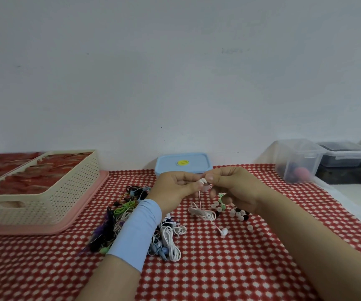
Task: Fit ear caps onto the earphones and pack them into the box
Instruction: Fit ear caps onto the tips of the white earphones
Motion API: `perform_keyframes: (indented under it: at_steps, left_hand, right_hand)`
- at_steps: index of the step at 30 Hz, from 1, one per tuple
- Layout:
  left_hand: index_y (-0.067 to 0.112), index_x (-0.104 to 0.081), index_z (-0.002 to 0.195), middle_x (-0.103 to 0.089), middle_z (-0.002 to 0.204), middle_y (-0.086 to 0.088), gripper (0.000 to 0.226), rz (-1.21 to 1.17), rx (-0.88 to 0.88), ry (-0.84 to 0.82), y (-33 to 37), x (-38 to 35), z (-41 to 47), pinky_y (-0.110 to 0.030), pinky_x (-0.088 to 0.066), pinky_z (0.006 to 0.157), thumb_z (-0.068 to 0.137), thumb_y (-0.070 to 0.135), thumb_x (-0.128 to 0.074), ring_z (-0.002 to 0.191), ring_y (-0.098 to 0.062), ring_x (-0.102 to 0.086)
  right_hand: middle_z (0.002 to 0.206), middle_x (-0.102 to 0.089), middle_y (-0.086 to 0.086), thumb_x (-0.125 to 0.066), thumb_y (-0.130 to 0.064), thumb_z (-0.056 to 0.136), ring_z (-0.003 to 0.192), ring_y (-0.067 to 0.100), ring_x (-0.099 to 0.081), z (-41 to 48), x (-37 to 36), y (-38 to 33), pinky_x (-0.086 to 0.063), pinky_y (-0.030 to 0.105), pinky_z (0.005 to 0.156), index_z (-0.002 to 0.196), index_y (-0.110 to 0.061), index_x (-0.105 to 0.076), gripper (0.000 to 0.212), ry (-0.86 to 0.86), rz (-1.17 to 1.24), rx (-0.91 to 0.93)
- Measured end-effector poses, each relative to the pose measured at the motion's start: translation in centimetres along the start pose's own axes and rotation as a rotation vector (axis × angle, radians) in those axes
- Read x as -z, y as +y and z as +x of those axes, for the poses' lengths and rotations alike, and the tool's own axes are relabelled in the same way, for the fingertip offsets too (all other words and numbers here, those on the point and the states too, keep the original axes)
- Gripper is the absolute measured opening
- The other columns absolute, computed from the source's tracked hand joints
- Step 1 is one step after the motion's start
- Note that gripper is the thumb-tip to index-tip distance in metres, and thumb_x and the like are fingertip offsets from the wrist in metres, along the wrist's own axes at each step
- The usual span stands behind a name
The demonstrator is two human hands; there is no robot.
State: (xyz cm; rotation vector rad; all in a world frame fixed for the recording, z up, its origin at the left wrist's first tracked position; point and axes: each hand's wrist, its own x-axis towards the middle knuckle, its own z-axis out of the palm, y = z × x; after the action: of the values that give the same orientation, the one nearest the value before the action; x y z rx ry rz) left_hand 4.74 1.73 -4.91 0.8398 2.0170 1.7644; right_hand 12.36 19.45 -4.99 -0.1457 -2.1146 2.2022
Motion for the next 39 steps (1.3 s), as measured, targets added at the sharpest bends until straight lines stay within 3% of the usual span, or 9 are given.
perform_keyframes:
  at_steps: [12, 17, 21, 26, 29, 31, 34, 38, 39]
  left_hand:
    - [0.008, -0.075, 0.089, -0.077, 0.084, 0.001, 0.012, 0.076, -0.045, 0.071, -0.1, 0.4, 0.1, -0.016, -0.055, 0.071, 0.079, 0.003, -0.078, 0.077, -0.011, -0.074]
    - [0.024, -0.074, 0.084, -0.076, 0.079, 0.007, 0.014, 0.315, -0.057, 0.116, 0.3, 0.6, 0.4, -0.020, -0.055, 0.078, 0.075, 0.020, -0.084, 0.075, -0.004, -0.072]
    - [0.023, -0.073, 0.087, -0.076, 0.075, 0.005, 0.017, 0.359, -0.069, 0.082, 0.8, 0.5, 0.3, -0.023, -0.055, 0.082, 0.075, 0.023, -0.084, 0.074, -0.005, -0.071]
    - [0.022, -0.075, 0.090, -0.075, 0.072, 0.003, 0.014, 0.309, -0.039, 0.050, 0.8, 0.6, 0.2, -0.024, -0.053, 0.084, 0.081, 0.030, -0.079, 0.074, -0.008, -0.072]
    - [0.021, -0.076, 0.091, -0.075, 0.072, 0.000, 0.012, 0.260, -0.005, 0.036, 0.6, 0.7, 0.2, -0.024, -0.054, 0.078, 0.081, 0.028, -0.079, 0.070, -0.009, -0.071]
    - [0.020, -0.076, 0.091, -0.074, 0.070, 0.001, 0.009, 0.238, 0.005, 0.024, 0.6, 0.7, 0.3, -0.019, -0.052, 0.070, 0.083, 0.023, -0.077, 0.066, -0.007, -0.069]
    - [0.021, -0.075, 0.091, -0.075, 0.071, -0.002, 0.007, 0.227, 0.019, 0.030, 0.4, 0.5, 0.4, -0.019, -0.052, 0.069, 0.084, 0.023, -0.076, 0.065, -0.006, -0.068]
    - [0.016, -0.076, 0.093, -0.075, 0.074, -0.006, 0.008, 0.161, 0.064, 0.025, 0.3, 0.5, 0.5, -0.021, -0.055, 0.069, 0.087, 0.020, -0.073, 0.066, -0.009, -0.067]
    - [0.016, -0.076, 0.092, -0.075, 0.076, -0.008, 0.007, 0.127, 0.080, 0.019, 0.2, 0.5, 0.5, -0.025, -0.056, 0.073, 0.087, 0.019, -0.073, 0.069, -0.011, -0.068]
  right_hand:
    - [0.089, -0.078, 0.009, -0.070, -0.016, 0.093, 0.059, 0.013, -0.060, -0.1, -0.9, 0.2, -0.038, 0.021, 0.041, 0.097, -0.007, -0.079, 0.013, 0.119, -0.066, -0.014]
    - [0.095, -0.079, 0.005, -0.073, -0.024, 0.093, 0.066, 0.014, -0.065, -0.6, -0.8, -0.4, -0.044, 0.024, 0.051, 0.095, -0.014, -0.082, 0.013, 0.107, -0.217, 0.024]
    - [0.095, -0.079, 0.007, -0.076, -0.023, 0.090, 0.070, 0.016, -0.066, -0.6, -0.8, -0.7, -0.045, 0.023, 0.050, 0.094, -0.013, -0.081, 0.013, 0.098, -0.260, 0.029]
    - [0.096, -0.079, 0.006, -0.068, -0.035, 0.096, 0.072, 0.022, -0.067, -0.8, -0.6, -1.2, -0.044, 0.025, 0.048, 0.102, -0.012, -0.078, 0.026, 0.080, -0.200, 0.007]
    - [0.095, -0.078, 0.006, -0.074, -0.022, 0.092, 0.072, 0.021, -0.070, -1.0, 0.0, -1.6, -0.047, 0.026, 0.048, 0.111, -0.019, -0.074, 0.020, 0.077, -0.230, 0.077]
    - [0.088, -0.078, 0.008, -0.080, -0.014, 0.086, 0.070, 0.020, -0.068, -0.9, 0.2, -1.4, -0.050, 0.028, 0.051, 0.104, -0.017, -0.079, 0.018, 0.061, -0.322, 0.134]
    - [0.083, -0.079, 0.008, -0.083, -0.015, 0.082, 0.071, 0.032, -0.064, -0.5, 0.2, -1.0, -0.049, 0.033, 0.056, 0.091, -0.020, -0.083, 0.010, 0.090, -0.399, 0.181]
    - [0.080, -0.078, 0.003, -0.084, -0.016, 0.082, 0.070, 0.035, -0.063, -0.3, 0.1, -0.5, -0.051, 0.046, 0.063, 0.094, -0.022, -0.082, 0.013, 0.117, -0.401, 0.249]
    - [0.080, -0.079, 0.002, -0.083, -0.016, 0.082, 0.069, 0.034, -0.064, -0.3, 0.1, -0.5, -0.051, 0.043, 0.063, 0.094, -0.020, -0.082, 0.012, 0.122, -0.402, 0.270]
